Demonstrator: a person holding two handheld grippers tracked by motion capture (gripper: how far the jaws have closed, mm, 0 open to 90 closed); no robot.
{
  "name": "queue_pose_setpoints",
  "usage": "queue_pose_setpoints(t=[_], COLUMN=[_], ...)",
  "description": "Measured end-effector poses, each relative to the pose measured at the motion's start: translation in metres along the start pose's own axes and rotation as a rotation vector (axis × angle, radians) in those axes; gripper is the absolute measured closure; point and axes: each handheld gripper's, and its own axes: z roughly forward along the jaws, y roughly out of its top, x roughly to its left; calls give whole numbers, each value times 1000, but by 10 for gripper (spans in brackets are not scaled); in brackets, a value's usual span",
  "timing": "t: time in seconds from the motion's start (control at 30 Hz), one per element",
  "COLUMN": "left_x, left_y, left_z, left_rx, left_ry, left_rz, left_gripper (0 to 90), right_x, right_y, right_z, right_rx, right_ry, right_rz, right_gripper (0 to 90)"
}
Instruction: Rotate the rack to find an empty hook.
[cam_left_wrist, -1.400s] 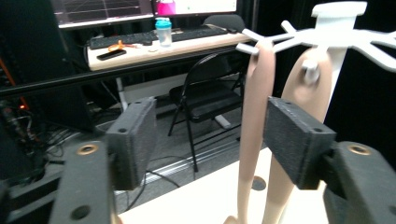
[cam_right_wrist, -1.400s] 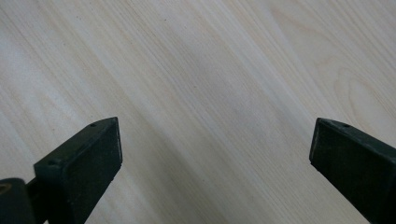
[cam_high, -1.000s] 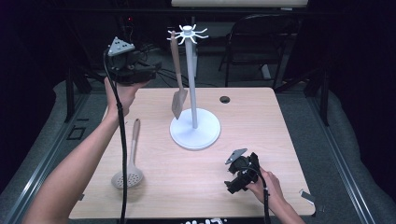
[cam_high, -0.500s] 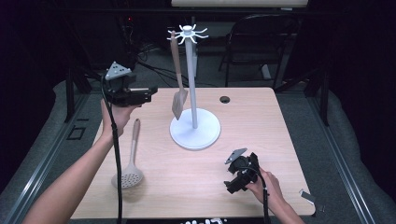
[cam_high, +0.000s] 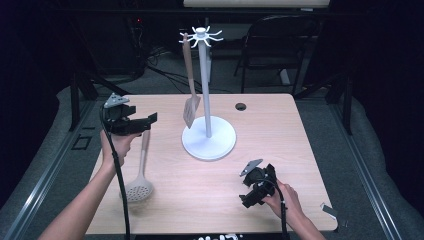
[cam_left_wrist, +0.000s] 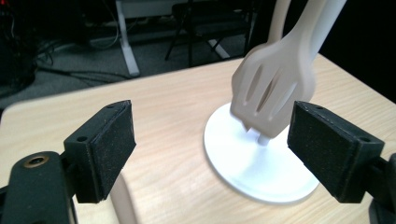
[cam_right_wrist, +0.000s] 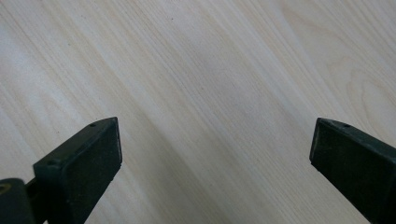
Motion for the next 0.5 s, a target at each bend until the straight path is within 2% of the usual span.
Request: queue_pose_setpoints(t=[0.1, 0.23, 0.37, 0.5], left_x=[6, 10, 14, 17], left_y=[-14, -31, -44, -52], left_z=[2, 7, 11, 15], left_rx=[34, 77, 107, 156], left_ry=[4, 17, 29, 35], left_rz=[-20, -27, -42, -49], left_gripper=[150, 150, 152, 151], right_x=[0, 1, 2, 4], right_y=[1, 2, 3, 3], right_z=[0, 1, 3, 2], right_rx=[13, 19, 16, 41], right_ry=[-1, 0, 2, -12], right_rz=[-10, -15, -11, -31], right_gripper=[18, 18, 18, 20])
